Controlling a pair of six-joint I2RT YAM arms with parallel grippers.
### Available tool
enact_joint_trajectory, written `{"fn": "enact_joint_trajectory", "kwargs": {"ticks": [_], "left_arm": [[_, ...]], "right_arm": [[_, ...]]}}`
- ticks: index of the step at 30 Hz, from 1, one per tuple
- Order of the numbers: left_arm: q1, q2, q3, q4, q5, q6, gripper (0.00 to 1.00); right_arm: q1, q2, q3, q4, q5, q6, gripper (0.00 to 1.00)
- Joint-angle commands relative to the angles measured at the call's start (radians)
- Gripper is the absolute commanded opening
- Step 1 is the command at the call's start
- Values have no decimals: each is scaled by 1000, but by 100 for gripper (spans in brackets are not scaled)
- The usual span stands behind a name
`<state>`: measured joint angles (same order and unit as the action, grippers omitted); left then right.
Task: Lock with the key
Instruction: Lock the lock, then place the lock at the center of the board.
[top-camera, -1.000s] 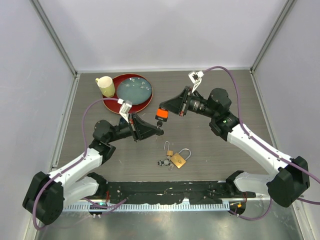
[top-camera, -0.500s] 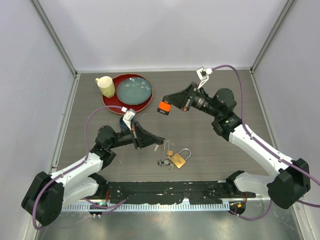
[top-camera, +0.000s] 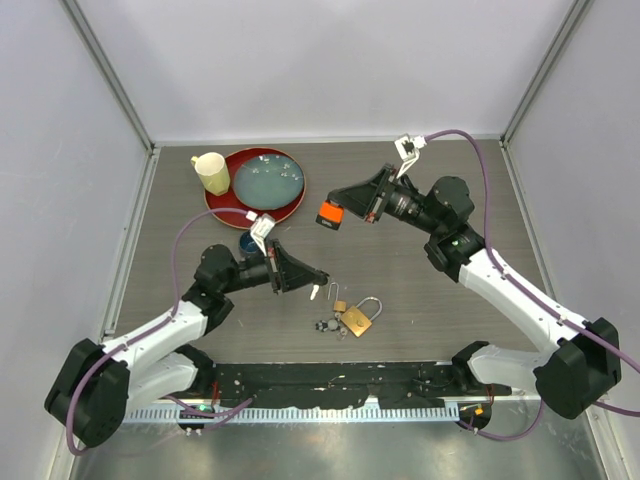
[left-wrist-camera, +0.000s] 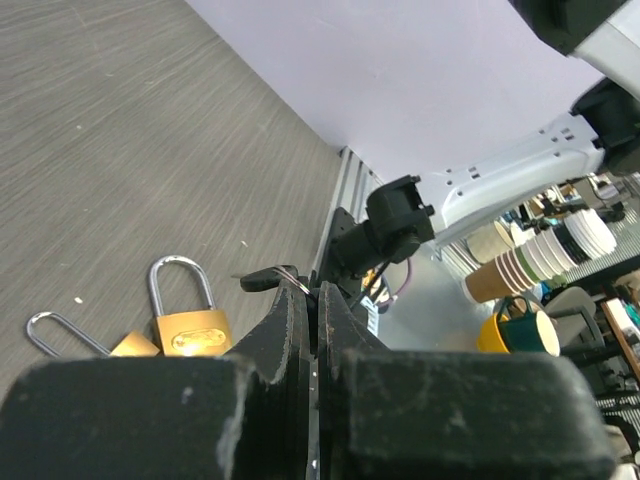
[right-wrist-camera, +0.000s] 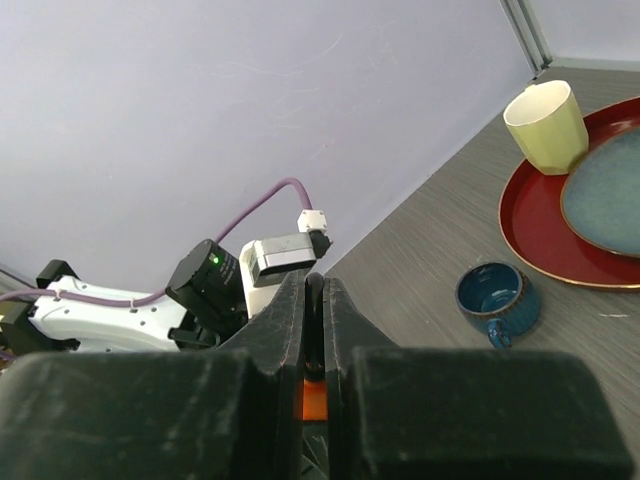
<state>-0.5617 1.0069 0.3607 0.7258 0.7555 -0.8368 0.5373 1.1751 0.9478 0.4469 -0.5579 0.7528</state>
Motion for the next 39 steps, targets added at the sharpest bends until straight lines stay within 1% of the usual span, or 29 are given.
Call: {"fn": "enact_joint_trajectory", "kwargs": {"ticks": [1,9,15,18,25,29,30,33,37,39], "left_arm": [[-3,42,84,-86,-54,60,0],[23,151,153,-232,-107,94,0],[78,144,112,-285,-139,81,0],[115,111,87,-333,-153,76,0],[207,-23,9,-465,-216,79,0],[226,-120,-32,-526,-284,91,0],[230,-132,-42,-538,-292,91,0],[249,-180,-48,-583,-318,93,0],[253,-218,-57,-600,-341,105,0],[253,-225,-55,-608,-340,108,0]], "right_arm": [[-16,-25,-6,16,-5,-33,1],[-25,60,-61,-2,-53,-64,1],[-23,139,-76,-34,-63,-107,1],[-23,195,-80,-33,-76,-104,1],[9,320,-84,6,-71,-98,1],[62,423,-73,79,-85,-58,1],[70,470,-67,101,-86,-49,1],[101,537,-58,159,-83,-9,1],[118,651,-43,174,-59,22,1],[122,675,-35,184,-45,39,1]]}}
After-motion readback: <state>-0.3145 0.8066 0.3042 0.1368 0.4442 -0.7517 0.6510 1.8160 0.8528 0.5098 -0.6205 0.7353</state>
